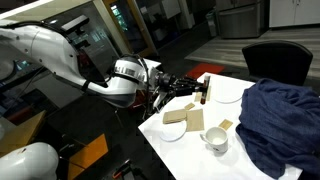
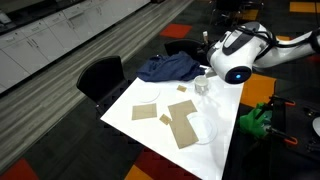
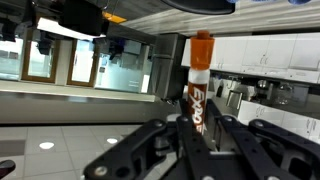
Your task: Put the marker in the white mug
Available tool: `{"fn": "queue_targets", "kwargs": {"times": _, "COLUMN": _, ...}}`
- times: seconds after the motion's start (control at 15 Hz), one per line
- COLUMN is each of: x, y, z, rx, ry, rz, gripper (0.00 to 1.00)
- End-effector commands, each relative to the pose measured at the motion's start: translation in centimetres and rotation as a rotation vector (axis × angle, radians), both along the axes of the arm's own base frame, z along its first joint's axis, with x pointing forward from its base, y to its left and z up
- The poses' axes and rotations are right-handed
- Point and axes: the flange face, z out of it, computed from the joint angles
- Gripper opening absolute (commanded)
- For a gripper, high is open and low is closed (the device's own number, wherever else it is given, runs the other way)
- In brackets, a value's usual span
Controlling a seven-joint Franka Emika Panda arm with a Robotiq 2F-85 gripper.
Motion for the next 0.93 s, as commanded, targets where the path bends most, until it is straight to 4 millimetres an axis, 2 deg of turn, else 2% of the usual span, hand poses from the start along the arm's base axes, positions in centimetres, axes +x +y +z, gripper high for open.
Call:
{"fn": "queue_targets", "kwargs": {"times": 0.0, "x": -0.6, "y": 0.0, "z": 1.0, "rx": 0.023, "ry": -0.035, "rz": 0.001, "gripper": 0.05}}
{"fn": "queue_targets", "kwargs": {"times": 0.2, "x": -1.0, "y": -0.3, "z": 0.1, "rx": -0.006, "ry": -0.034, "rz": -0.068, "gripper": 0.05}}
{"fn": "queue_targets", "kwargs": {"times": 0.87, "x": -1.7, "y": -1.4, "z": -8.9, "rx": 0.087, "ry": 0.035, "rz": -0.146, "gripper": 0.05}}
